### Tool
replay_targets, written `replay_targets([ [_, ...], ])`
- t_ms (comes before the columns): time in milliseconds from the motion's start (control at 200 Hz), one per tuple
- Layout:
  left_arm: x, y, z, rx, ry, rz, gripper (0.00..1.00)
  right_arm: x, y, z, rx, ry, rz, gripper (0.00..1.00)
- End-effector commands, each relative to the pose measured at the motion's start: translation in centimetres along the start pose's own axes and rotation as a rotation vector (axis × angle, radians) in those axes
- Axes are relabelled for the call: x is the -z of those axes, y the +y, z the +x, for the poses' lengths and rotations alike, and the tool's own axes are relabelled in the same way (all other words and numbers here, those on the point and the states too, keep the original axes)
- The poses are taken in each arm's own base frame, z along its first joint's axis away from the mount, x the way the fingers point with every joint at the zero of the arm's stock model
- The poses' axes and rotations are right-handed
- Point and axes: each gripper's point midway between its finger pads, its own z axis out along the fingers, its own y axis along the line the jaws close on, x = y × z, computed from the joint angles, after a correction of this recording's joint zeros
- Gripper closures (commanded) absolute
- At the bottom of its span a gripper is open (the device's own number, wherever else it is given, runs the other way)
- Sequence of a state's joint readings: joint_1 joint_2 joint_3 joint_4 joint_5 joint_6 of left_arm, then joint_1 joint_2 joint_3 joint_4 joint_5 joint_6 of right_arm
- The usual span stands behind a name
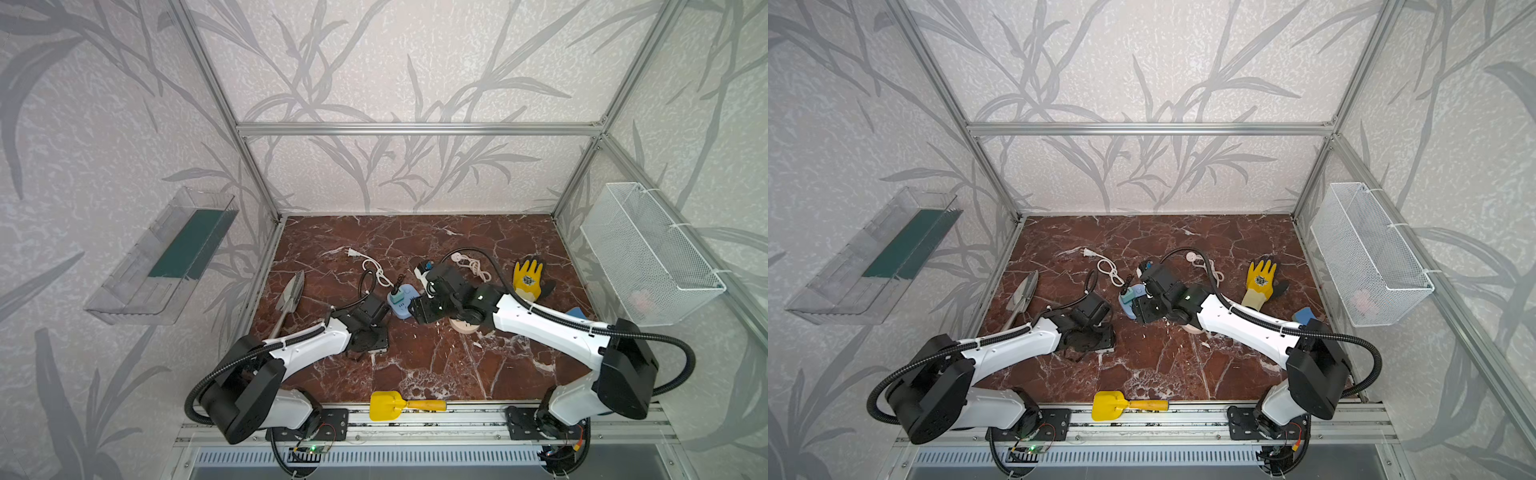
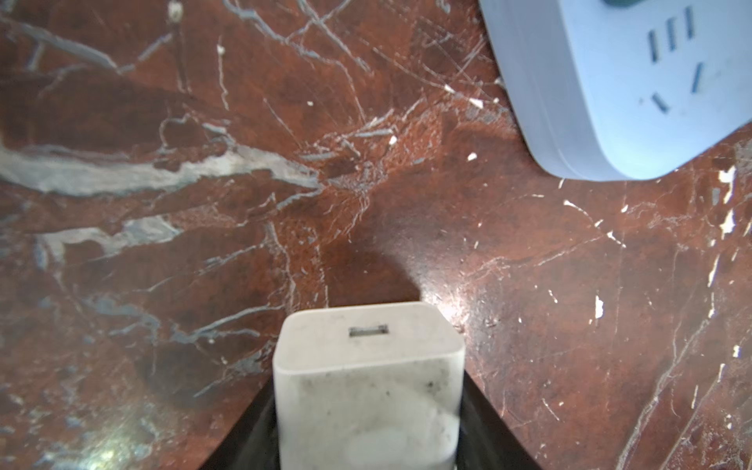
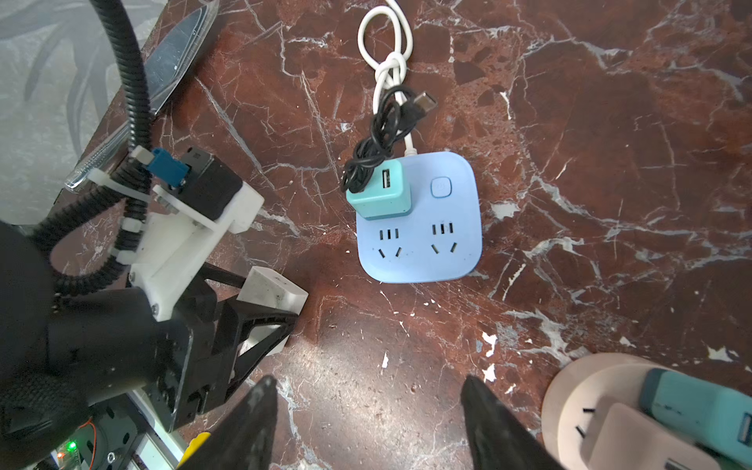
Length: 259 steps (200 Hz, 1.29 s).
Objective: Insert plugs into power strip
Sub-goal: Pick up the plug from the center of the table, then pass the plug.
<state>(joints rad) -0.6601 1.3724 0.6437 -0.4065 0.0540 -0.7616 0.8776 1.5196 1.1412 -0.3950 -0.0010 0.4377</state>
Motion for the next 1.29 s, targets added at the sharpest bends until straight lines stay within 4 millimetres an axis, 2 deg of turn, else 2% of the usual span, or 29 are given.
replay_targets([
  [0, -0.1, 0.4, 0.4, -0.026, 0.026, -0.030, 0.62, 1.0, -0.1, 0.0, -0.008, -0.011, -0.004, 0.29],
  [170, 1.2, -0.3, -0.2, -0.060, 0.011, -0.007, 0.78, 1.2, 0.0, -0.1, -0.015, -0.015, -0.017, 0.29],
  [220, 1.7, -0.8, -0.5, -0.072, 0.004, 0.015, 0.86, 1.1, 0.0, -0.1, -0.027, -0.013, -0.030, 0.29],
  [265, 2.2, -1.0, -0.9, -0.062, -0.009, 0.018, 1.00, 1.1, 0.1, -0.1, -0.041, -0.011, -0.048, 0.29],
  [505, 4.3, -1.6, -2.1, -0.070, -0.056, 0.048, 1.00, 0.8, -0.1, -0.1, -0.084, -0.003, -0.090, 0.29],
  [585, 5.5, -2.8, -2.5, -0.055, -0.068, 0.133, 1.00, 1.1, 0.2, -0.2, -0.089, -0.008, -0.104, 0.29],
  [715, 9.1, -5.4, -4.4, 0.017, -0.165, 0.330, 1.00, 1.8, 0.6, -0.7, -0.121, -0.023, -0.168, 0.29],
  [860, 13.6, -7.2, -7.0, 0.133, -0.245, 0.592, 1.00, 2.5, 0.9, -1.4, -0.177, -0.044, -0.251, 0.29],
  [935, 15.8, -8.5, -7.7, 0.107, -0.259, 0.701, 1.00, 2.8, 1.1, -1.8, -0.212, -0.040, -0.318, 0.29],
  [985, 17.0, -9.4, -7.6, 0.014, -0.265, 0.732, 1.00, 3.3, 1.2, -2.5, -0.256, -0.043, -0.394, 0.29],
  [1150, 16.8, -8.7, -6.1, -0.207, -0.226, 0.617, 1.00, 5.0, 0.6, -4.3, -0.386, 0.018, -0.564, 0.29],
  [1290, 16.6, -8.1, -5.6, -0.352, -0.246, 0.547, 1.00, 5.7, 0.3, -4.7, -0.448, 0.124, -0.621, 0.30],
])
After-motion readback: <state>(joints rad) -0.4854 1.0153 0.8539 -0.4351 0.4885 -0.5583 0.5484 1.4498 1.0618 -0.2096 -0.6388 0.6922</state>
